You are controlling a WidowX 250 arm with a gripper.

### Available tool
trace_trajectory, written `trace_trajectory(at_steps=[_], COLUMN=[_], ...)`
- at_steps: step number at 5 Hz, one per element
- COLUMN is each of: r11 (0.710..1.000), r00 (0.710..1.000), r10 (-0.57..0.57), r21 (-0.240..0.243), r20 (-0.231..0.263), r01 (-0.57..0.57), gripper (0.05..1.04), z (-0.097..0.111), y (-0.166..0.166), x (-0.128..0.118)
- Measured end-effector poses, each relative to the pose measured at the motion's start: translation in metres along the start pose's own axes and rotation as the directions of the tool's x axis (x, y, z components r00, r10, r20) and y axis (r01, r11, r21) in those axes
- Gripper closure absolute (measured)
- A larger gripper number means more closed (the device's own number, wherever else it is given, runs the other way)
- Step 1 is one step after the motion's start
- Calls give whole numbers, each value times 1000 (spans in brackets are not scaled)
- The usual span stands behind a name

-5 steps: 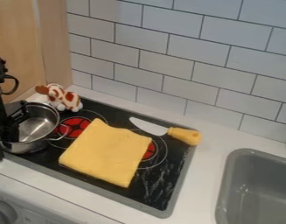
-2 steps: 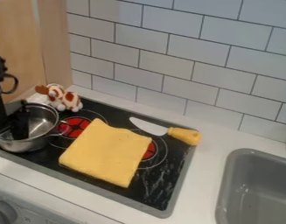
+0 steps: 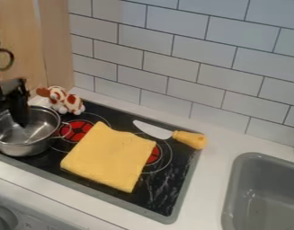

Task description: Move the silver pot to the left side of the stove

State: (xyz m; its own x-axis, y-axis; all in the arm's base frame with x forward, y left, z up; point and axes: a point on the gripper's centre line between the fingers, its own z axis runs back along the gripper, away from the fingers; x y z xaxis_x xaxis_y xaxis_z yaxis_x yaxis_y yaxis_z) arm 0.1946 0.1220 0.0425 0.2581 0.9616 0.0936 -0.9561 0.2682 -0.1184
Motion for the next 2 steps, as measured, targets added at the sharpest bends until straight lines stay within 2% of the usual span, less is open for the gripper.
trace_trajectory(at_steps=[1,2], r11=[995,995], r00=[998,997], r10=[-64,-70], r21=[-70,-70], r20=[21,21], r01=[65,72], gripper=[84,84], z=[14,14], y=[-6,-6], x=[-3,-3])
